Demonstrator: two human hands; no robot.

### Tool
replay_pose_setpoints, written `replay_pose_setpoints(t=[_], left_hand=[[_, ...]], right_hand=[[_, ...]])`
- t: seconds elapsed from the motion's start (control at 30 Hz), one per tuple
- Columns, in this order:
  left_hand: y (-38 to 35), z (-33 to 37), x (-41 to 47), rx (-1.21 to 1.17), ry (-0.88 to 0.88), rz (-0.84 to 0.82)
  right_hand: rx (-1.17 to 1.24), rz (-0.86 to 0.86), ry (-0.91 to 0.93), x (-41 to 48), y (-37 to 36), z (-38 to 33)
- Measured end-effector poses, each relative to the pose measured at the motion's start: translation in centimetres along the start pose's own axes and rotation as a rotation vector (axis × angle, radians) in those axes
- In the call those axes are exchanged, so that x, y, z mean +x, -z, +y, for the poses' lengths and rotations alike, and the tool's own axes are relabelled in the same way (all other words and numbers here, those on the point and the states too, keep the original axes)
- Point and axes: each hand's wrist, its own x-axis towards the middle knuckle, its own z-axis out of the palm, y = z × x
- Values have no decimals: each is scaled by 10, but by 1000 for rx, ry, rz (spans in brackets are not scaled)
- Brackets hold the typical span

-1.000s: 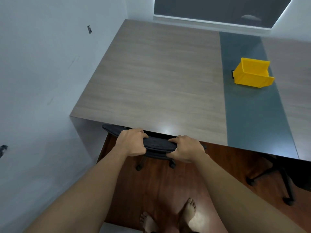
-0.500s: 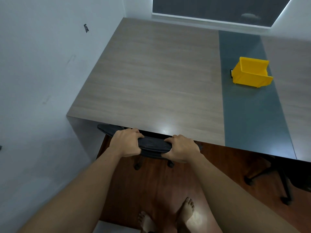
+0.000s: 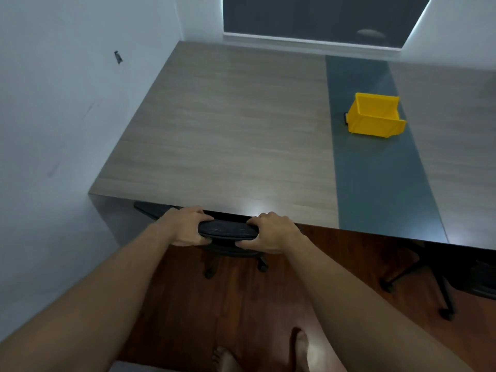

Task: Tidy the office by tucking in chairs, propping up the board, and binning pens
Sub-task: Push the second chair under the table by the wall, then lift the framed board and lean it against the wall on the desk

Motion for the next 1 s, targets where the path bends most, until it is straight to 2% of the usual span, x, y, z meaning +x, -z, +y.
replay_pose_setpoints(t=[0.07,0.13,0.2,0.37,0.53,0.73,1.0], left_hand=[[18,11,-4,-81,-7,-137],[35,39,-14,-191,-46,-141],[46,76,-21,-264,-96,-74],[42,183,-4,-296,-158,250],[15,293,51,-388,-146,375],[-23,386,136,-361,-134,461],[-57,436,251,-273,-153,474]], right_hand=[[49,11,-21,-17,13,16],[104,62,-61,-44,25,44],[144,121,-107,-70,34,81],[232,239,-210,-124,38,191],[247,318,-257,-152,17,303],[263,328,-278,-142,-15,409],[250,333,-283,-77,-72,495]])
